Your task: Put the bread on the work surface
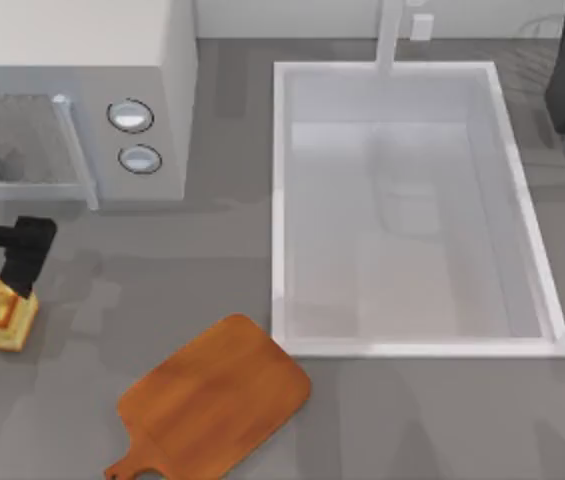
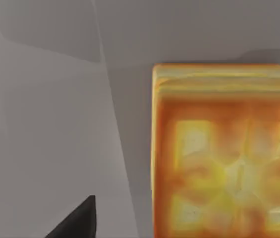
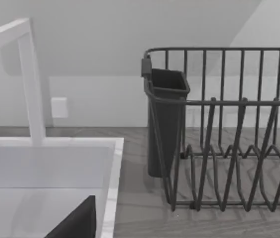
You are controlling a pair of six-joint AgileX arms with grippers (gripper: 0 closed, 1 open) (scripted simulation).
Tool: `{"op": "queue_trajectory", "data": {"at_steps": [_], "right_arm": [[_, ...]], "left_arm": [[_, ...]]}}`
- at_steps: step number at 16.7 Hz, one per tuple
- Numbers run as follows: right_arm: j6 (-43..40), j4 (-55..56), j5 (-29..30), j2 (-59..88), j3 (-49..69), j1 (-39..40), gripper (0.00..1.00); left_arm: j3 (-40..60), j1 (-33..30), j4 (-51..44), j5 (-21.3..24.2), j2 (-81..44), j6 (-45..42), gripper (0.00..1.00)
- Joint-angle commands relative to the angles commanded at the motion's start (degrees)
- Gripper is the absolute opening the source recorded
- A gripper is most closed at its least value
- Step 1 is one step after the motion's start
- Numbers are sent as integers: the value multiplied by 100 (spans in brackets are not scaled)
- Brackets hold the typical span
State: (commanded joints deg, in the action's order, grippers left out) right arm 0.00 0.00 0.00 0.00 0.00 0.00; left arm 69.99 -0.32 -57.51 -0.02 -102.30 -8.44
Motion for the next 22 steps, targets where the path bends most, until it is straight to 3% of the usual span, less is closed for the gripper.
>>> {"op": "queue_trajectory", "data": {"at_steps": [8, 16, 22], "right_arm": [[0, 0, 0, 0, 0, 0, 100], [0, 0, 0, 0, 0, 0, 100], [0, 0, 0, 0, 0, 0, 100]], "left_arm": [[-866, 0, 1082, 2, -256, -22, 100], [-833, -10, 1532, 5, -709, -22, 100], [-833, -10, 1532, 5, -709, -22, 55]]}}
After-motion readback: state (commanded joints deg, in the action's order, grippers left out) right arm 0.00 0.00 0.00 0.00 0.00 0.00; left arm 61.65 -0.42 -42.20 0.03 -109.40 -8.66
